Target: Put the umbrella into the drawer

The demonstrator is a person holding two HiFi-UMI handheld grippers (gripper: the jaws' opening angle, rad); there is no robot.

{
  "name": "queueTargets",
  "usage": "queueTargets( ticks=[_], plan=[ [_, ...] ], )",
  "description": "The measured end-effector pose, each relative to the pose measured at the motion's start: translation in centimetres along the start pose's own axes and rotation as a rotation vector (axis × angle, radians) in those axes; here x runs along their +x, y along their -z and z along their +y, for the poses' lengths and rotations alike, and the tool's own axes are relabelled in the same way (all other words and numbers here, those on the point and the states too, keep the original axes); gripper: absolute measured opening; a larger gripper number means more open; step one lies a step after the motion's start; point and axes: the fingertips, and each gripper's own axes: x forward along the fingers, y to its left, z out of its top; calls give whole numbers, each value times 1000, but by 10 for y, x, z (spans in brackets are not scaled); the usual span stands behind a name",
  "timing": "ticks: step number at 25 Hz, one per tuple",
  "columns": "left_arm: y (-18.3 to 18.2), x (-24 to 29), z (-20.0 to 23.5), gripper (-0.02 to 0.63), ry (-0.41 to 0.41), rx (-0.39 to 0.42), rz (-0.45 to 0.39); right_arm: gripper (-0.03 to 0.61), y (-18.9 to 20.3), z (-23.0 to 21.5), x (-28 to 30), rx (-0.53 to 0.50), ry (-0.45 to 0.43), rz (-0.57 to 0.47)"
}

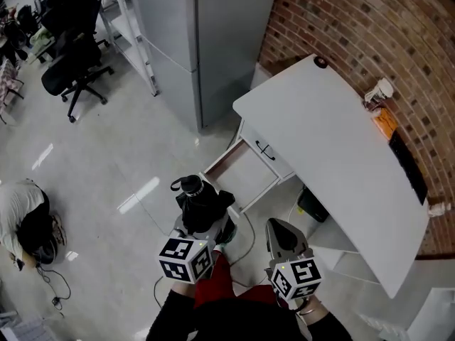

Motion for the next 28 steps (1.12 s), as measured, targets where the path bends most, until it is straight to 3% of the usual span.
queueTargets(
  ticks=[7,14,22,28],
  plan=[
    [10,30,17,212,7,-29,46,2,8,-9,18,-18,22,30],
    [34,71,14,212,-28,-86,69,2,33,-38,44,-58,-26,124],
    [84,125,31,210,-125,-209,41,2,81,-64,82,-157,-147,206],
    [134,180,64,210,-184,-271,39,2,125,-86,123,-215,-179,237]
  ],
)
